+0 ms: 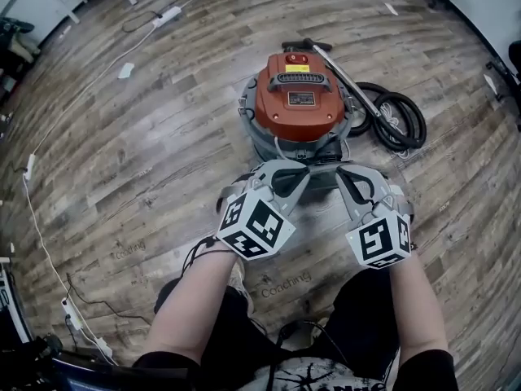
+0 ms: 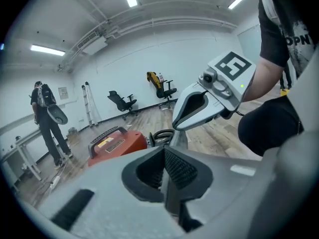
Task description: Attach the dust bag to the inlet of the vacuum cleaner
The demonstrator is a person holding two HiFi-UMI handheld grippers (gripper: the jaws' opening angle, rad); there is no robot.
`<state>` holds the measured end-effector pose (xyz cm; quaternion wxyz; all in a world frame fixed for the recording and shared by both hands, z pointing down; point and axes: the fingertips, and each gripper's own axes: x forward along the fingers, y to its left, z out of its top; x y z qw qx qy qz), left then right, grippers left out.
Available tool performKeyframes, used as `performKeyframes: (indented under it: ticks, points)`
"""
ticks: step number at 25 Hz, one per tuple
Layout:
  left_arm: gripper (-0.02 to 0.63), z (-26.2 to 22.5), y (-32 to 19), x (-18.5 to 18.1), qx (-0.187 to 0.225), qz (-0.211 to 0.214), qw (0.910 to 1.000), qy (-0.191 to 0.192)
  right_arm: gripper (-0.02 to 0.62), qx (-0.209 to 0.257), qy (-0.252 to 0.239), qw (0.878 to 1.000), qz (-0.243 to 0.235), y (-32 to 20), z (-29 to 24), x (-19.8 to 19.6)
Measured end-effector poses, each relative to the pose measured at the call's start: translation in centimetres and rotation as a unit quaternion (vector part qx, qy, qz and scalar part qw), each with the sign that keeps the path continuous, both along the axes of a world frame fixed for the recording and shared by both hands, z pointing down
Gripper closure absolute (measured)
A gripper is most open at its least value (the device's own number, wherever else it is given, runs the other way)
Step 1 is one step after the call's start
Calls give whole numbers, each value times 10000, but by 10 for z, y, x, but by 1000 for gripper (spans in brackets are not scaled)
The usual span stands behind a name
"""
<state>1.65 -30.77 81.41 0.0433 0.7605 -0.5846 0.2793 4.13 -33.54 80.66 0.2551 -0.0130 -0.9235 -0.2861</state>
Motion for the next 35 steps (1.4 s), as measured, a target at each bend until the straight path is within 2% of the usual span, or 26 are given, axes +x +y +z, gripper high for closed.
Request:
performKeyframes:
  ticks: [2, 9, 13, 16, 18, 22, 25, 29, 32, 35]
  points:
    - [601, -2, 4, -3, 71, -10, 9999, 87, 589, 77, -46, 10000, -31, 4, 4, -3]
    - [601, 6, 9, -11, 18, 87, 9998, 189, 589, -392, -157, 9990, -120, 12, 10, -6]
    - [601, 3, 9, -20, 168, 178, 9991, 352, 589, -540, -272, 9977, -296, 12, 11, -10]
    - [603, -11, 15, -31, 478, 238, 9962, 692, 589, -550, -332, 9976, -265, 11, 6, -13]
    - [603, -16, 23, -48, 624, 94, 9924, 1054, 589, -606, -248, 9975, -251, 16, 0, -12]
    - [603, -28, 50, -74, 496, -310, 9820, 1798, 589, -940, 129, 9954, -162, 32, -41, 5]
    - [603, -73, 82, -74, 473, -470, 9731, 2206, 589, -1197, 391, 9920, -50, 48, -96, 25]
    - [603, -158, 122, -66, 396, -670, 9605, 2670, 589, -1476, 654, 9867, -156, 77, -186, 39]
    - [603, -241, 150, -57, 423, -712, 9510, 2980, 588, -1644, 688, 9837, -246, 100, -261, 34]
    - [603, -324, 175, -59, 458, -665, 9494, 3036, 588, -1699, 700, 9824, -341, 119, -333, 11]
